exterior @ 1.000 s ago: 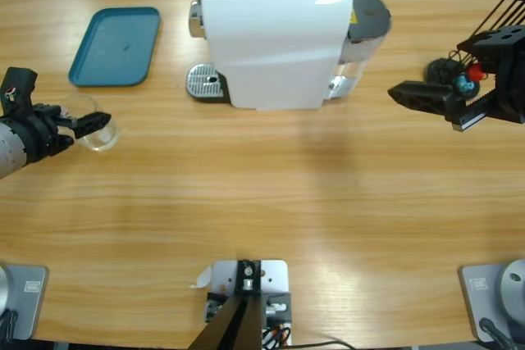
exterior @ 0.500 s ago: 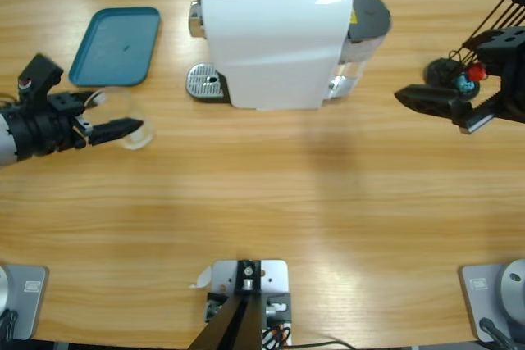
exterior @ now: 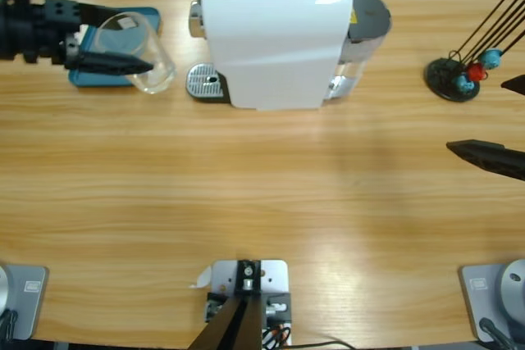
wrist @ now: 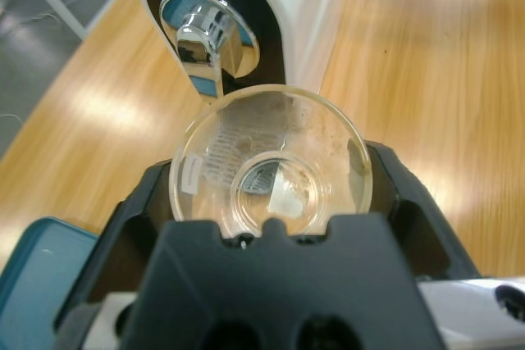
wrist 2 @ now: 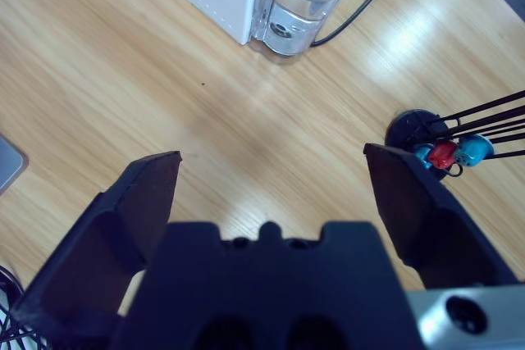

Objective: Pour coffee

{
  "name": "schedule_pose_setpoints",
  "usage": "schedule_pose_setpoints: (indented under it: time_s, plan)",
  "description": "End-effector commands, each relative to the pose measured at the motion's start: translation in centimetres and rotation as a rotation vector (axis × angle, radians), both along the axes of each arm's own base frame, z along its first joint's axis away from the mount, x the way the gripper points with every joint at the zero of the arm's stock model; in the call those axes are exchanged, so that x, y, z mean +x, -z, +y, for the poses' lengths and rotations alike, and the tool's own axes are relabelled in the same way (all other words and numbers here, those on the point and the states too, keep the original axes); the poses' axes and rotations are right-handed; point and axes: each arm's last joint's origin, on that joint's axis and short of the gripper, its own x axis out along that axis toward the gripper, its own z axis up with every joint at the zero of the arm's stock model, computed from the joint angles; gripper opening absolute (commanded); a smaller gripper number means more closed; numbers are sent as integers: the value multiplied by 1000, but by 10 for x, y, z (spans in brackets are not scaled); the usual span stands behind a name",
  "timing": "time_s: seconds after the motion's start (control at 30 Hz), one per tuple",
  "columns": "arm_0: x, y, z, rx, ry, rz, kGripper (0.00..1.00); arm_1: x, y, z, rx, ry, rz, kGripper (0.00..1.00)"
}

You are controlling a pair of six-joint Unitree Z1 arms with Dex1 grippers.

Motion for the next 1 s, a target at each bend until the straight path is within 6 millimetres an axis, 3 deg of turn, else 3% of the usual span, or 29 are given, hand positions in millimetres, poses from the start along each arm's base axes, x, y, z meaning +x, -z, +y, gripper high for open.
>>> schedule_pose_setpoints:
  time_s: [0.03,0.27,0.43,0.7,0.83,1.0]
  plan:
    - [35,17,0,154,-28,58,0,-3,10,-4,-45,-13,11,996]
    - [63,49,-25,174,111,37,0,0,12,0,-73,5,3,996]
    - [66,65,-31,126,173,80,0,1,9,-2,-97,16,-1,991]
    - [69,67,-39,135,163,36,0,4,10,5,-125,16,16,991]
    - [75,78,-53,123,132,53,0,4,9,5,-127,17,16,991]
    - [80,88,-57,125,107,58,0,4,9,5,-134,16,19,991]
